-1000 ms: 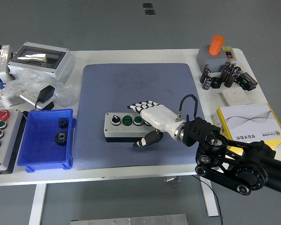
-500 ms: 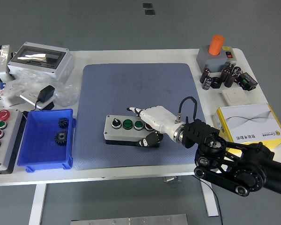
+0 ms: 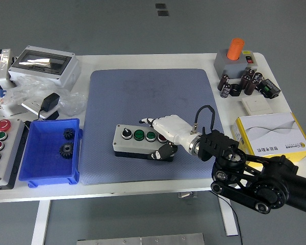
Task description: Pick up the button,place it on the desk,press the button,press the button
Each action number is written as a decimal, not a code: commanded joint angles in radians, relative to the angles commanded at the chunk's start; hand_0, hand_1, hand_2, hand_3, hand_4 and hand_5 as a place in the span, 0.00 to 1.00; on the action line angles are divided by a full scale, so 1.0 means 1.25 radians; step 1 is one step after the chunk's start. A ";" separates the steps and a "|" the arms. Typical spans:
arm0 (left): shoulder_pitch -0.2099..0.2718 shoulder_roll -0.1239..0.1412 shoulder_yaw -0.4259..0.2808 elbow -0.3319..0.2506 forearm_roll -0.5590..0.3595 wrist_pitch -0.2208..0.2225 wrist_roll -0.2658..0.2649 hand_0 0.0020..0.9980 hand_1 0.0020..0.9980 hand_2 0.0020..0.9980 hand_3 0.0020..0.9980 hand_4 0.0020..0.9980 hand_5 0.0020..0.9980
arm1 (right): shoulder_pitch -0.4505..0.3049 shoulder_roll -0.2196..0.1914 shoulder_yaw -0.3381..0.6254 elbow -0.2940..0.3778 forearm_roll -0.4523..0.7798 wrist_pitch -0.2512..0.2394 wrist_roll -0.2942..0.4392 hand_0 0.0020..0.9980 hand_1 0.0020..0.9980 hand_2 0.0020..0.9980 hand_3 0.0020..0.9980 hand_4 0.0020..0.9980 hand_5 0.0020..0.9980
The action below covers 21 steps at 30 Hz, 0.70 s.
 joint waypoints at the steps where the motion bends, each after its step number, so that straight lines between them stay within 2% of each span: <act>1: 0.000 0.000 0.000 0.000 0.000 0.000 0.000 0.74 0.74 0.59 0.59 0.51 0.16 | 0.000 0.000 0.000 -0.001 0.000 0.000 0.000 0.60 0.65 0.69 0.91 0.92 0.22; 12: -0.002 0.002 0.002 0.000 -0.003 -0.001 0.000 0.74 0.74 0.59 0.59 0.52 0.17 | 0.000 0.004 -0.001 -0.008 0.002 0.004 0.003 0.60 0.66 0.70 0.92 0.92 0.23; 14: -0.002 0.003 0.001 0.000 -0.002 -0.001 0.000 0.74 0.74 0.59 0.59 0.52 0.17 | 0.002 0.008 -0.006 -0.012 0.006 -0.002 0.002 0.60 0.66 0.70 0.92 0.92 0.23; 15: -0.002 0.004 0.001 0.000 -0.002 -0.001 0.001 0.74 0.74 0.59 0.59 0.52 0.17 | 0.002 0.009 -0.008 -0.014 0.007 -0.004 0.002 0.63 0.70 0.76 0.94 0.92 0.23; 21: -0.004 0.003 0.002 0.000 -0.001 -0.002 -0.001 0.74 0.74 0.59 0.59 0.53 0.17 | 0.001 0.013 -0.021 -0.022 0.019 -0.037 0.003 0.61 0.68 0.75 0.93 0.92 0.24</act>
